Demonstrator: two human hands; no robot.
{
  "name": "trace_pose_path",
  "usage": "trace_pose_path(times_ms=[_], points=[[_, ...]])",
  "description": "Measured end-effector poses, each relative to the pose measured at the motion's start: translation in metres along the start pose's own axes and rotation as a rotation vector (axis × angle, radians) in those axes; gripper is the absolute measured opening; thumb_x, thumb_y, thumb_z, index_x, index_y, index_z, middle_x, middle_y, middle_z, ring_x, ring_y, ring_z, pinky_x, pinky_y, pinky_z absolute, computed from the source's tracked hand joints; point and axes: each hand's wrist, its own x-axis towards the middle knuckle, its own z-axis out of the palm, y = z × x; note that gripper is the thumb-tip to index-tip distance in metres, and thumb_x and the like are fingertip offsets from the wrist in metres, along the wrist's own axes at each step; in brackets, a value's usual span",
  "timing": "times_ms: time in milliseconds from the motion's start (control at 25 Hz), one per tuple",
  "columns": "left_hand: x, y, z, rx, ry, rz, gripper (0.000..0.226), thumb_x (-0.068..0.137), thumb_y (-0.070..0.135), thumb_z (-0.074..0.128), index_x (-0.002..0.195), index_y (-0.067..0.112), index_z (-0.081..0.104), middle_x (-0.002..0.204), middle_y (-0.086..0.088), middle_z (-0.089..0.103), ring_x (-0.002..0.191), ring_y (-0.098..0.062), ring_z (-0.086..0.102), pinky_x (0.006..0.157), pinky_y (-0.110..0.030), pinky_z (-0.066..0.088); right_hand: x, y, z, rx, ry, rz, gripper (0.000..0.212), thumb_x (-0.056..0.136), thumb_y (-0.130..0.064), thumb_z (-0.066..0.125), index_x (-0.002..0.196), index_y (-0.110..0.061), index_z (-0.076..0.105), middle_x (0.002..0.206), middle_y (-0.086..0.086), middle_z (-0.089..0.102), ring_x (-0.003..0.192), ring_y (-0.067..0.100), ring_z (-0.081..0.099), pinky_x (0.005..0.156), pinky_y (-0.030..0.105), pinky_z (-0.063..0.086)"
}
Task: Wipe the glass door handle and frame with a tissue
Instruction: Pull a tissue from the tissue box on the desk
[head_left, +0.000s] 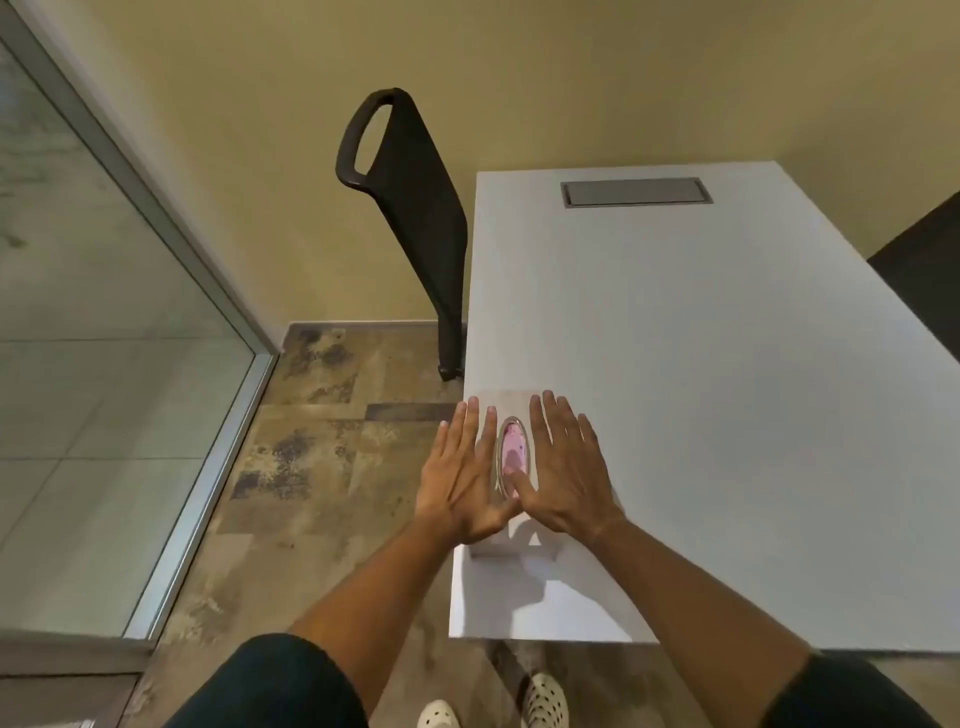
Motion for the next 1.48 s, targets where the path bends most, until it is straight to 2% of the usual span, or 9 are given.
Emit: trace_pose_path(times_ms=[80,160,280,360,560,880,1160,1320,1480], points=[[0.004,0.003,0.008,-0.017,-0.001,-0.011,0.102,0.084,0.081,0.006,0.153,0.014,-0.028,0.159,-0.012,-0.037,0.148,-0.026,-0.033,0.125,-0.045,-0.011,0.0,0.004,0.006,0.036,-0.031,-0.018,0.087,0.092,-0.065,0.035,0.158,-0.019,0.003,0.166,0.007,0.002,0.153,0.026,0.002,0.121,0.039,-0.007],[0.01,0.002,0.022,-0.033,-0.016,-0.028,0.101,0.085,0.079,0.007,0.155,0.013,-0.024,0.161,-0.013,-0.031,0.149,-0.026,-0.031,0.125,-0.045,-0.009,0.0,0.006,0.015,0.079,-0.105,0.008,0.08,0.092,-0.063,0.041,0.156,-0.022,0.017,0.164,0.006,0.02,0.15,0.028,0.02,0.125,0.04,0.009],[0.018,-0.001,0.038,-0.051,-0.077,-0.003,0.111,0.083,0.086,0.013,0.155,0.009,-0.021,0.161,-0.014,-0.029,0.15,-0.027,-0.028,0.126,-0.045,-0.007,0.01,0.004,0.019,0.026,-0.09,0.005,0.057,0.092,-0.055,0.052,0.141,-0.025,0.047,0.138,0.004,0.056,0.123,0.022,0.051,0.106,0.035,0.039],[0.021,-0.002,0.046,-0.039,-0.092,0.006,0.113,0.083,0.088,0.013,0.155,0.008,-0.021,0.162,-0.014,-0.029,0.15,-0.027,-0.027,0.126,-0.045,-0.007,0.014,0.002,0.019,-0.041,-0.071,-0.008,0.04,0.094,-0.044,0.05,0.127,-0.024,0.06,0.124,0.002,0.064,0.11,0.021,0.054,0.093,0.032,0.041],[0.02,-0.002,0.053,-0.059,-0.094,0.003,0.111,0.081,0.089,0.006,0.151,0.009,-0.027,0.162,-0.014,-0.029,0.15,-0.028,-0.028,0.125,-0.045,-0.008,0.026,-0.001,0.029,-0.126,-0.098,-0.005,0.039,0.098,-0.043,0.049,0.129,-0.024,0.062,0.128,0.004,0.058,0.114,0.021,0.049,0.094,0.031,0.04],[0.021,-0.001,0.054,-0.052,-0.082,0.001,0.109,0.08,0.089,0.003,0.145,0.011,-0.034,0.161,-0.015,-0.032,0.149,-0.029,-0.03,0.126,-0.049,-0.002,0.035,-0.006,0.033,-0.161,-0.155,0.048,0.049,0.096,-0.048,0.052,0.139,-0.022,0.053,0.139,0.004,0.049,0.126,0.022,0.042,0.104,0.034,0.037],[0.02,0.0,0.052,-0.063,-0.066,0.01,0.104,0.077,0.089,-0.002,0.134,0.016,-0.048,0.159,-0.014,-0.033,0.149,-0.03,-0.029,0.126,-0.048,-0.003,0.032,-0.004,0.03,-0.163,-0.147,0.009,0.048,0.096,-0.048,0.053,0.138,-0.023,0.053,0.14,0.004,0.049,0.125,0.022,0.044,0.102,0.033,0.038],[0.019,0.0,0.051,-0.063,-0.077,0.007,0.108,0.075,0.089,-0.005,0.142,0.012,-0.038,0.16,-0.015,-0.031,0.15,-0.029,-0.029,0.126,-0.047,-0.004,0.028,-0.005,0.027,-0.142,-0.133,-0.002,0.046,0.097,-0.048,0.052,0.137,-0.025,0.054,0.139,0.002,0.05,0.124,0.02,0.045,0.101,0.032,0.039],[0.021,0.0,0.052,-0.049,-0.087,0.004,0.111,0.08,0.088,0.004,0.15,0.007,-0.028,0.161,-0.016,-0.03,0.15,-0.029,-0.029,0.126,-0.047,-0.004,0.026,-0.004,0.023,-0.144,-0.135,-0.021,0.045,0.094,-0.047,0.055,0.134,-0.026,0.056,0.138,0.003,0.049,0.122,0.02,0.044,0.098,0.033,0.04]])
